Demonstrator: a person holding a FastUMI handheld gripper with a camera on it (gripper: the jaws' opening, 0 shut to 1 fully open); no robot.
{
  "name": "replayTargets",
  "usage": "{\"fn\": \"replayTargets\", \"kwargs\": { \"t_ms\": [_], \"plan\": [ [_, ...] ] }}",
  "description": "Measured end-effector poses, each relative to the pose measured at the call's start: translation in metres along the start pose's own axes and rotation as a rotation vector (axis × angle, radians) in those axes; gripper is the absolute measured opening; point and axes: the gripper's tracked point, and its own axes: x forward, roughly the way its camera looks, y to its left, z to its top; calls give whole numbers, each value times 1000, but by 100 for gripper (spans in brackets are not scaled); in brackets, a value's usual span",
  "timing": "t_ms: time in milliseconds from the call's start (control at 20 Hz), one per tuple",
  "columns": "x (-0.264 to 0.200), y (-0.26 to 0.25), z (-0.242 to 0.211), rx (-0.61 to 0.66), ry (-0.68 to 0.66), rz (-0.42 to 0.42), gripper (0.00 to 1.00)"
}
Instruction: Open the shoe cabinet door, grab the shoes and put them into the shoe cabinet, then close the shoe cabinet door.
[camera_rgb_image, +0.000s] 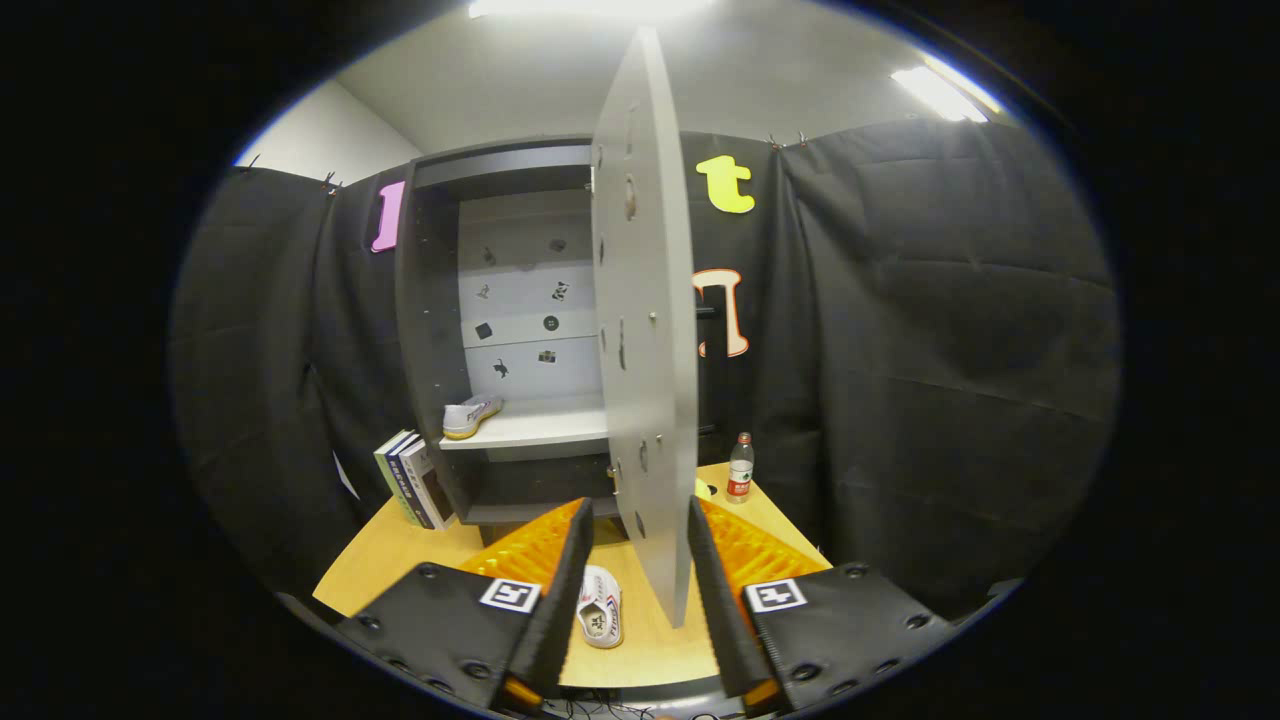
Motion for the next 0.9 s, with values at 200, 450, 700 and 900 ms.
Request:
{"fn": "replayTargets", "kwargs": {
  "t_ms": [200, 450, 700, 900],
  "plan": [
    [-8, 47, -17, -31, 46, 42, 69],
    [17, 89, -50, -60, 129, 108, 100],
    [60, 111, -103, -73, 244, 161, 100],
    [95, 130, -147, -65, 344, 255, 99]
  ]
}}
